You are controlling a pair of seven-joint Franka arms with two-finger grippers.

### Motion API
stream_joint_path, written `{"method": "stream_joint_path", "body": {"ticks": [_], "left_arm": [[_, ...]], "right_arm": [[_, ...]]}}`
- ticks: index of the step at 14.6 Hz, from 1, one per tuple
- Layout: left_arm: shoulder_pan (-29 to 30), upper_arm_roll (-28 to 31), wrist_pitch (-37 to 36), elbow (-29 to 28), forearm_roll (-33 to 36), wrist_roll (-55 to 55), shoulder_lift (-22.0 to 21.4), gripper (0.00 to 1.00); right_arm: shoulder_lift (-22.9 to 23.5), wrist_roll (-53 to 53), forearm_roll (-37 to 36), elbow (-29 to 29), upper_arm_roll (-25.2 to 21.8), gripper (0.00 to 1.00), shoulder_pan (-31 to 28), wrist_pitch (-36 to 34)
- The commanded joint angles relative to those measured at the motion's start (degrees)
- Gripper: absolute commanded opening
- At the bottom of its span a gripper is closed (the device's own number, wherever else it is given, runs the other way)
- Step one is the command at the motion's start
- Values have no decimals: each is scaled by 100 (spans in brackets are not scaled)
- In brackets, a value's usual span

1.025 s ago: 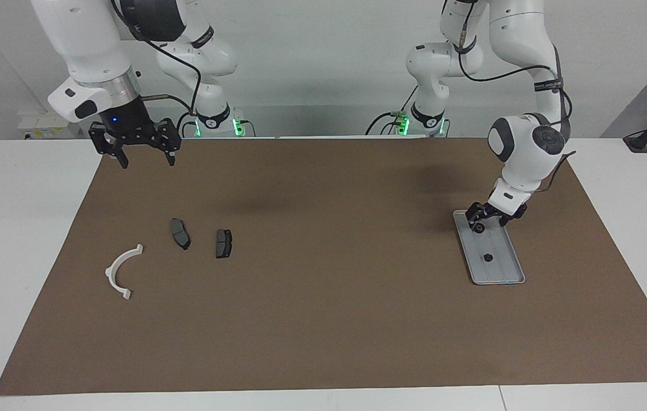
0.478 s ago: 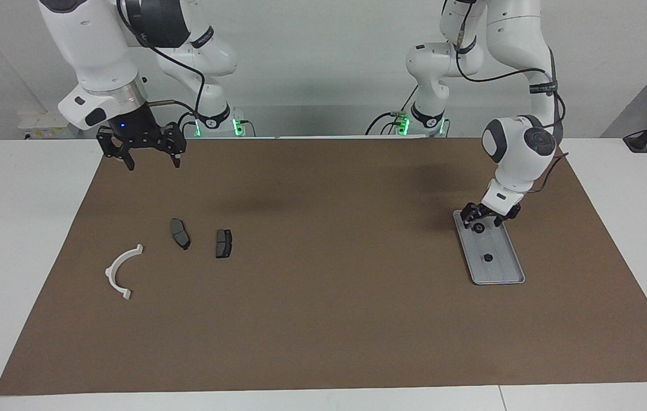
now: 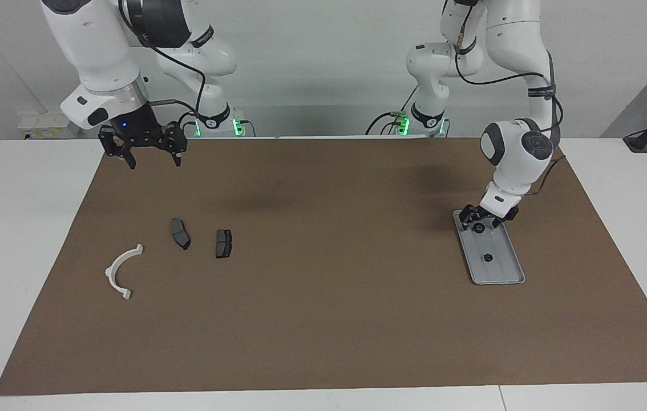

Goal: Place bearing gear from tray to pile
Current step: 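Lift the dark part with the left gripper and set it mid-table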

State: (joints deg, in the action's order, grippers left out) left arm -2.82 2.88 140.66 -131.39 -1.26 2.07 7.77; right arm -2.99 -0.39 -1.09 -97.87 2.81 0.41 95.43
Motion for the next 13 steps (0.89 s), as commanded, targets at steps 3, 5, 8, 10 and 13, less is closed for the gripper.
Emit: {"method": "stream_joint_path", "body": {"ticks": [3,5,8,10,13], "left_arm": [[-69,64,137,-18,-15,-75,5,1],[-78,73,59,95,-15,-119,5,0],[-25,64,-1088,1067,-24,-101,-13,0],[-69,64,-1767,1842,-41,-189,92,0],[-656,73,-1744,1942,-15,-1073,119,0]], "right_arm": [[-184,-84,100,-496,18,100,-32,458],[-184,-93,100,-706,27,100,-32,695],[-140,-66,100,-1102,35,100,20,1274],[-44,3,100,-1304,35,100,170,1670],[237,276,100,-1454,44,100,187,2137]]}}
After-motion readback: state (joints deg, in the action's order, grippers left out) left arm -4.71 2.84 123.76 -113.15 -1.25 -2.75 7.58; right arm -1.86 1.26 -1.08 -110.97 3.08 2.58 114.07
